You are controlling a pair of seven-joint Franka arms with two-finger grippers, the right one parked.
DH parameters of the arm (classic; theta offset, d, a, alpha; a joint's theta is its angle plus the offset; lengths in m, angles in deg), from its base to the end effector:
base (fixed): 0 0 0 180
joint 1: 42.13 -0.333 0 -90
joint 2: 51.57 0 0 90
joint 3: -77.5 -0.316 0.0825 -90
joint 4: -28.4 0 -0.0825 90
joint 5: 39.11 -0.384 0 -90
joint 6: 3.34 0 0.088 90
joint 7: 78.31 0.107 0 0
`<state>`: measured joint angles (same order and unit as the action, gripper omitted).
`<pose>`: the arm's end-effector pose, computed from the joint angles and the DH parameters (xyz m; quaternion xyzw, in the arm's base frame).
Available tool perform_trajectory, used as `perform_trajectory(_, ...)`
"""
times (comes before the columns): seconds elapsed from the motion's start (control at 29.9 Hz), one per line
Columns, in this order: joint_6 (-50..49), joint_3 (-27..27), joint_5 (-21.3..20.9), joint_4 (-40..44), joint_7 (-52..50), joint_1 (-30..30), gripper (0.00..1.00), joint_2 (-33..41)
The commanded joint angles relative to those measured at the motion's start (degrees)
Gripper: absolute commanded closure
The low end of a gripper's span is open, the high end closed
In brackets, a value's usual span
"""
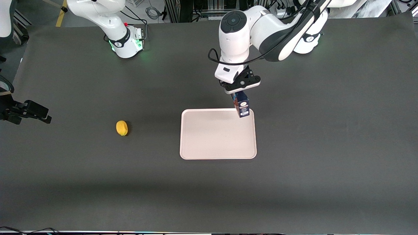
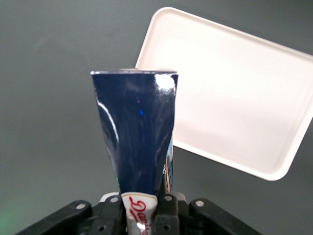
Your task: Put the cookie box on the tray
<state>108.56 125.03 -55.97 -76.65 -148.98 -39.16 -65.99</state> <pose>0.4188 -0.4339 0.4293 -0.9913 -0.1231 -0.0269 0.0390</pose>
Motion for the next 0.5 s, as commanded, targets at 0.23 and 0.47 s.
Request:
perform_trajectory(0.23, 7.98, 1.07, -3.79, 1.43, 7.21, 0.37, 1.00, -6.84)
perform_trajectory(0.47, 11.50, 0.37, -7.74, 1.51, 7.39, -0.15, 1.00, -12.11)
